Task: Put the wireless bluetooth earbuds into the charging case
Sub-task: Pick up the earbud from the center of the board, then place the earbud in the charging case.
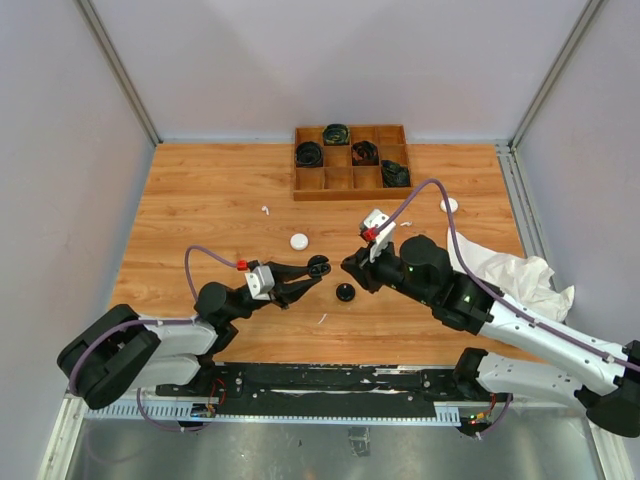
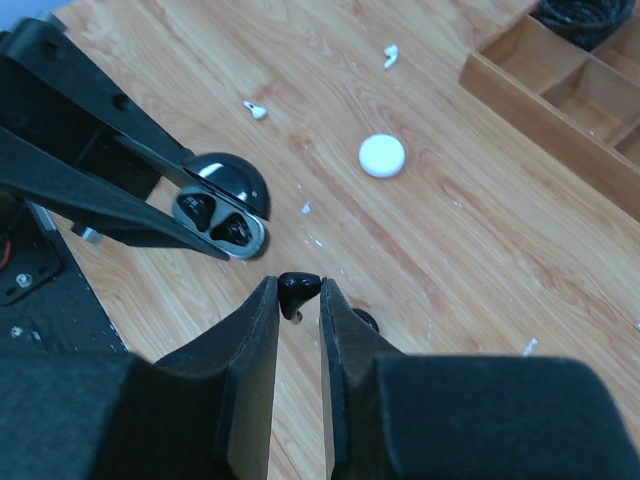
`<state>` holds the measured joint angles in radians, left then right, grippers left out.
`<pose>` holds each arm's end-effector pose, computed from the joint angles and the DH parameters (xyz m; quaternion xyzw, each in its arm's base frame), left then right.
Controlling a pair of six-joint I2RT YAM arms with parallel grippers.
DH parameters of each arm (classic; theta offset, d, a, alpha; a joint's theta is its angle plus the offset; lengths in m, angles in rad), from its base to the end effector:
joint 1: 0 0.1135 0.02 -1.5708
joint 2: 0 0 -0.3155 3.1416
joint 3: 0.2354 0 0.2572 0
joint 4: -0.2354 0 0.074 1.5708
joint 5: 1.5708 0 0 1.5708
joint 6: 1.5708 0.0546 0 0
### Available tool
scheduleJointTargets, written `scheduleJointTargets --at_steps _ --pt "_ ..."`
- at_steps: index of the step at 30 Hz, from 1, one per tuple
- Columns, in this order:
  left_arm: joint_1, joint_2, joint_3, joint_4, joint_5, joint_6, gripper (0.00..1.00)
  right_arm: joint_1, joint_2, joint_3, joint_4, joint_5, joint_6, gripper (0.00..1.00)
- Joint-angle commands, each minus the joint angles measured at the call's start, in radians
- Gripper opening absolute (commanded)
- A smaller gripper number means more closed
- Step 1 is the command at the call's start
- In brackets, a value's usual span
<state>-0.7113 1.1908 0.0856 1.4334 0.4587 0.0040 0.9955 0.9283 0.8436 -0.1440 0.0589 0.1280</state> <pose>0.1246 -0.1393 0.2496 0.3716 0.4663 -0.3984 0.6970 0.1172 0.1748 0.3756 -0.3124 0.7180 0.3116 0.5383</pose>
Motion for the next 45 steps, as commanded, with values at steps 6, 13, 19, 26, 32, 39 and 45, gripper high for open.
scheduleJointTargets --at_steps 6,13,19,26,32,39,45 --pt "-0.020 0.002 0.027 0.088 -0.009 -0.025 0.00 0.069 -0.004 -0.055 0.285 -0.006 0.019 0.15" --pt "-0.025 -0.009 0.034 0.070 -0.014 -0.035 0.00 0.085 0.041 -0.046 0.307 -0.022 0.019 0.15" --pt "-0.025 -0.016 0.039 0.067 -0.017 -0.049 0.00 0.091 0.072 -0.042 0.310 -0.022 0.019 0.16" --pt "-0.025 -0.018 0.039 0.065 -0.028 -0.061 0.00 0.097 0.098 -0.027 0.294 -0.043 0.018 0.16" --pt "-0.025 -0.021 0.042 0.065 -0.041 -0.083 0.00 0.104 0.114 -0.028 0.289 -0.043 0.016 0.17" --pt "-0.025 -0.027 0.036 0.067 -0.046 -0.097 0.00 0.115 0.077 -0.068 0.333 0.027 0.015 0.16" --pt "-0.025 -0.031 0.032 0.068 -0.047 -0.103 0.00 0.115 0.054 -0.088 0.361 0.028 0.016 0.16"
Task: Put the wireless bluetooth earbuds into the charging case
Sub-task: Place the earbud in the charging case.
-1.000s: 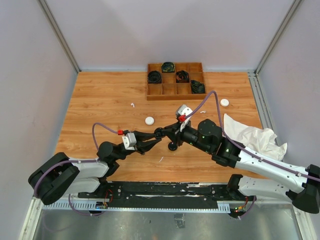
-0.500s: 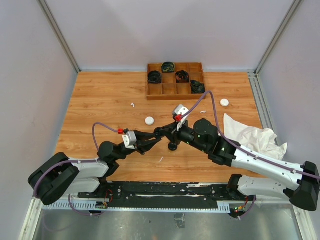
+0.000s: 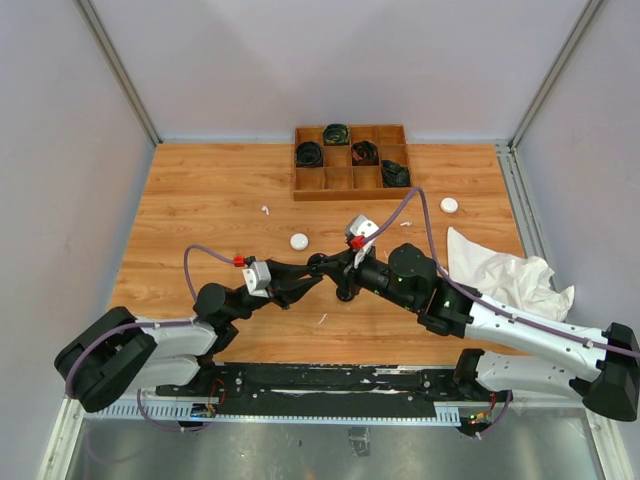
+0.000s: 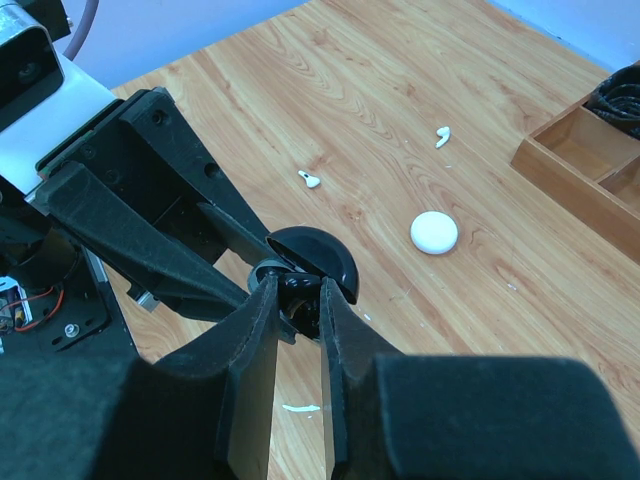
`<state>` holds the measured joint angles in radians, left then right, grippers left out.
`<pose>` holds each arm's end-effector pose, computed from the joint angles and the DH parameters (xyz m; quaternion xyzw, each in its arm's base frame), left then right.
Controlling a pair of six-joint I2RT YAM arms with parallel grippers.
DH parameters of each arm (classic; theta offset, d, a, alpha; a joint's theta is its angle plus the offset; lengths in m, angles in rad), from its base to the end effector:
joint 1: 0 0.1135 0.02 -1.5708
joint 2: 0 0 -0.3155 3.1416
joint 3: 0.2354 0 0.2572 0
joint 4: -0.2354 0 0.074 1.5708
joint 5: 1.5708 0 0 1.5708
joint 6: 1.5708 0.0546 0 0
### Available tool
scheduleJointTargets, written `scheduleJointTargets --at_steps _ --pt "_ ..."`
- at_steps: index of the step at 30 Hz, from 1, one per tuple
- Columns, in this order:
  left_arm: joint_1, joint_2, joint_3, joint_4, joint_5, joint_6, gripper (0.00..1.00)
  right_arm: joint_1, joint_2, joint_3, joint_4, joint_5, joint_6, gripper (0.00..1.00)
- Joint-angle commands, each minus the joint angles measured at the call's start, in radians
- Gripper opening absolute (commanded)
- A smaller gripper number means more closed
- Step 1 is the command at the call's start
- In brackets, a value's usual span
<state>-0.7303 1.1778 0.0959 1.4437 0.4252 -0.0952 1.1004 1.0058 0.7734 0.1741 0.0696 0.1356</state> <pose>0.1230 -0.1404 0.2561 0.3384 0.4736 -0.4325 0.6886 0.1106 0.2091 0.3733 -0.3161 0.6551 0.3767 0.5736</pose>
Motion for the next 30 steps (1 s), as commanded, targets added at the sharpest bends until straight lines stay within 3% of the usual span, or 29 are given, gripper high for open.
scheduleJointTargets --at_steps 1,20,25,30 --pt "-0.006 -0.019 0.022 0.058 -0.012 -0.005 0.00 0.010 -0.024 -0.021 0.047 0.018 0.009 0.16" --pt "-0.006 -0.051 0.024 0.000 -0.035 0.011 0.00 0.018 0.062 0.048 -0.051 0.056 0.020 0.19" --pt "-0.006 -0.047 0.021 -0.004 -0.045 0.007 0.00 0.018 0.092 0.069 -0.063 0.073 0.035 0.23" --pt "-0.006 -0.039 0.018 -0.011 -0.053 -0.007 0.00 0.017 0.094 0.091 -0.083 0.067 0.040 0.35"
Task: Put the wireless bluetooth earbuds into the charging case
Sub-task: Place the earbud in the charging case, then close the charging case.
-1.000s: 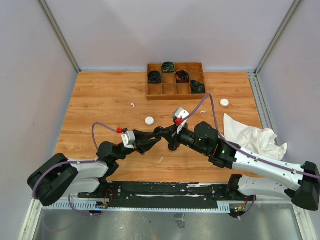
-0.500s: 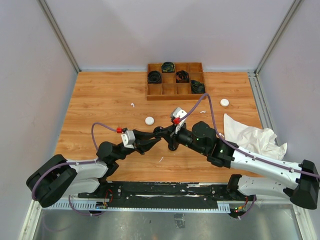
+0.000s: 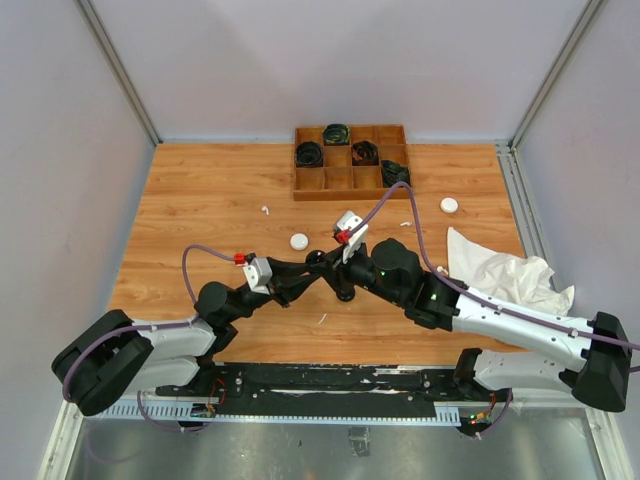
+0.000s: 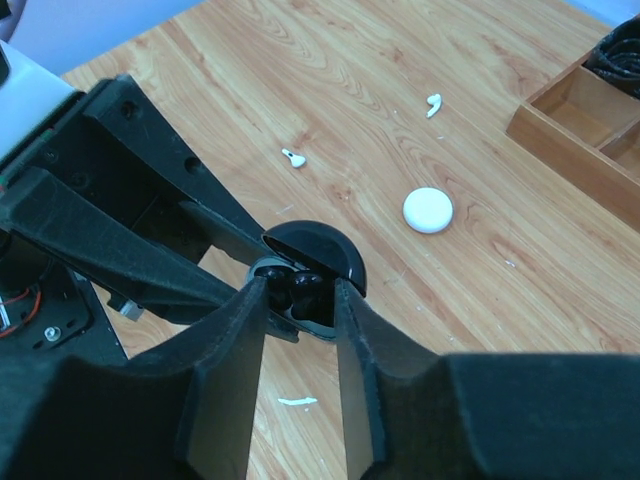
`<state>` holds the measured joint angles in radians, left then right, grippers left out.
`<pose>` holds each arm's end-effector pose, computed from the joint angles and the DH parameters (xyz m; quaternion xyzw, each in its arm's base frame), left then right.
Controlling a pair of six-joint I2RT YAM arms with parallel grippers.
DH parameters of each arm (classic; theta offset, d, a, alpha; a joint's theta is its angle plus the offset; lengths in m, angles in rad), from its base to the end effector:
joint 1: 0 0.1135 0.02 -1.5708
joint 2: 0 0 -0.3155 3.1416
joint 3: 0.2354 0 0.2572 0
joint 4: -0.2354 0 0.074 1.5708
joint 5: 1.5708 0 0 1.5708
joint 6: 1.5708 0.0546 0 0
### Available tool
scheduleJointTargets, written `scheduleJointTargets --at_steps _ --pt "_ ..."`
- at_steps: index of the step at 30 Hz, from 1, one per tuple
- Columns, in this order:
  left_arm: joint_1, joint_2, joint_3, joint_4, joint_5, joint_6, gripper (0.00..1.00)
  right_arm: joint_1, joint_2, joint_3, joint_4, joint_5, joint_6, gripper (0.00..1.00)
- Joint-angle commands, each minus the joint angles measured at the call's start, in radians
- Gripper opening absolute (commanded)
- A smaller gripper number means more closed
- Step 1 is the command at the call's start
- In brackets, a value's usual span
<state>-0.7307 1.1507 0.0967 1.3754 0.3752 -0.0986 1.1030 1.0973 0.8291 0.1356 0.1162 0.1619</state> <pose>0.1248 -0.1387 0.2532 0.3224 0.4991 -0.4209 0.6854 0.1230 0.2295 0.3689 -0.3064 0.6868 0.3535 0.5562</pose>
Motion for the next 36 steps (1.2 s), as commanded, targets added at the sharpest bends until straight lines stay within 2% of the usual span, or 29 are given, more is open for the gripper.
scheduleJointTargets --at_steps 1,5,10,14,19,24,36 --pt "-0.006 -0.014 0.015 0.054 -0.005 -0.008 0.00 0.014 -0.004 0.039 -0.047 0.014 0.004 0.38" --pt "-0.006 -0.040 0.001 0.009 -0.025 -0.031 0.00 -0.005 -0.029 0.063 -0.088 -0.063 -0.028 0.47" --pt "-0.006 -0.109 -0.001 -0.130 -0.033 -0.036 0.00 -0.068 -0.055 0.120 -0.178 -0.230 -0.080 0.59" --pt "-0.004 -0.159 0.007 -0.242 0.007 -0.022 0.00 -0.157 -0.058 0.139 -0.218 -0.399 -0.128 0.66" --pt "-0.004 -0.197 0.008 -0.281 0.066 -0.010 0.00 -0.219 -0.036 0.185 -0.286 -0.573 -0.204 0.73" --pt "-0.004 -0.195 0.013 -0.259 0.120 -0.003 0.00 -0.260 0.001 0.192 -0.307 -0.727 -0.232 0.74" --pt "-0.004 -0.141 0.035 -0.216 0.172 -0.011 0.00 -0.286 0.108 0.211 -0.354 -0.842 -0.294 0.74"
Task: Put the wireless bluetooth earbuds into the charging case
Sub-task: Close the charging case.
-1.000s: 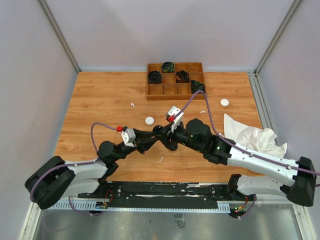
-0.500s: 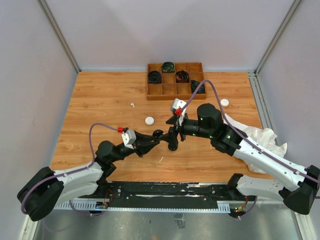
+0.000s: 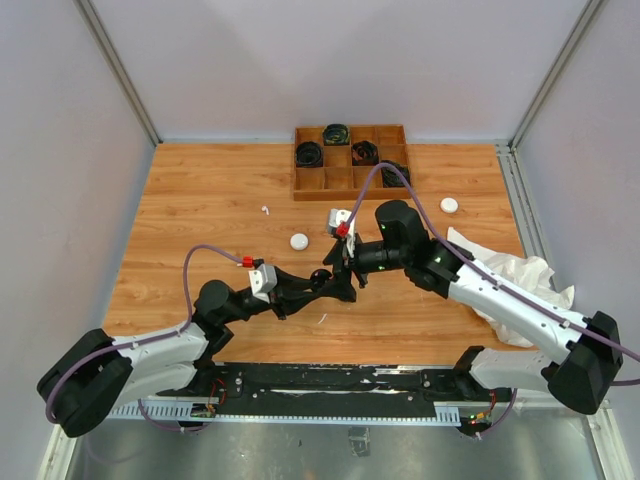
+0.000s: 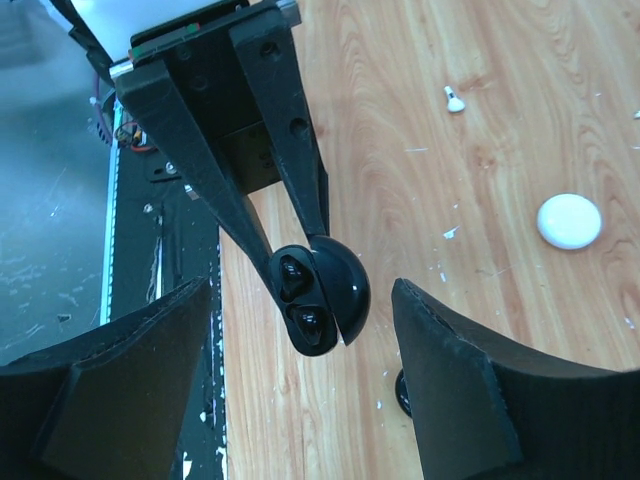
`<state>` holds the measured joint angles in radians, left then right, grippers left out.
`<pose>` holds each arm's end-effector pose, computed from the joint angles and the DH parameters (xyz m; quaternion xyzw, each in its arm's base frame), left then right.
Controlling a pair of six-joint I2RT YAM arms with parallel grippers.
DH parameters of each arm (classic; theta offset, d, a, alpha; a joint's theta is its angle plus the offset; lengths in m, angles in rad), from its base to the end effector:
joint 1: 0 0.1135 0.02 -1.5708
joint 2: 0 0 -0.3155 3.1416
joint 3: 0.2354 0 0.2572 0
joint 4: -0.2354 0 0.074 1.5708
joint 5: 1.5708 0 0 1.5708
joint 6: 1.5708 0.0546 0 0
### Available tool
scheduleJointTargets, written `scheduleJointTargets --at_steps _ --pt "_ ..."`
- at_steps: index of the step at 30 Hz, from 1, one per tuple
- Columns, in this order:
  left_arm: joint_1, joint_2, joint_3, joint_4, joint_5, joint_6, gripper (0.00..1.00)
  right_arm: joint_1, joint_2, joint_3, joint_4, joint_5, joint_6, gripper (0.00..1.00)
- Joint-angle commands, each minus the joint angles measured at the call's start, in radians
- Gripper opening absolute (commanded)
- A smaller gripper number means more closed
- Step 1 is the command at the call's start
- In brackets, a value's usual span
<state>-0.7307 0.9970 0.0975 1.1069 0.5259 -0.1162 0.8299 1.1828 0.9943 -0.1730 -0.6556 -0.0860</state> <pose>0.1082 -0.1338 0.2449 0.3764 0.5189 -0.4574 0.6163 0.1558 0.2197 0.3761 -0.5085 0.6177 0.4424 0.4051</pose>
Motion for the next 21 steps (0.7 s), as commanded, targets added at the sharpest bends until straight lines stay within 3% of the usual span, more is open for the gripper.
scheduleJointTargets --at_steps 1,6,12,18,21 --pt "-0.004 0.014 0.035 0.055 0.021 0.004 0.00 -0.012 0.031 0.051 -0.055 -0.081 -0.052 0.74" --pt "-0.004 0.009 0.028 0.064 0.003 -0.015 0.00 -0.013 0.051 0.058 -0.092 -0.131 -0.078 0.71" --pt "-0.004 0.002 0.041 -0.044 -0.065 -0.044 0.00 -0.014 0.019 0.046 -0.105 -0.184 -0.097 0.69" --pt "-0.004 -0.019 0.050 -0.130 -0.074 -0.121 0.00 -0.013 -0.023 0.022 -0.116 -0.154 -0.109 0.70" --pt "-0.003 -0.040 0.053 -0.197 -0.107 -0.172 0.00 -0.014 -0.041 0.012 -0.115 -0.028 -0.086 0.70"
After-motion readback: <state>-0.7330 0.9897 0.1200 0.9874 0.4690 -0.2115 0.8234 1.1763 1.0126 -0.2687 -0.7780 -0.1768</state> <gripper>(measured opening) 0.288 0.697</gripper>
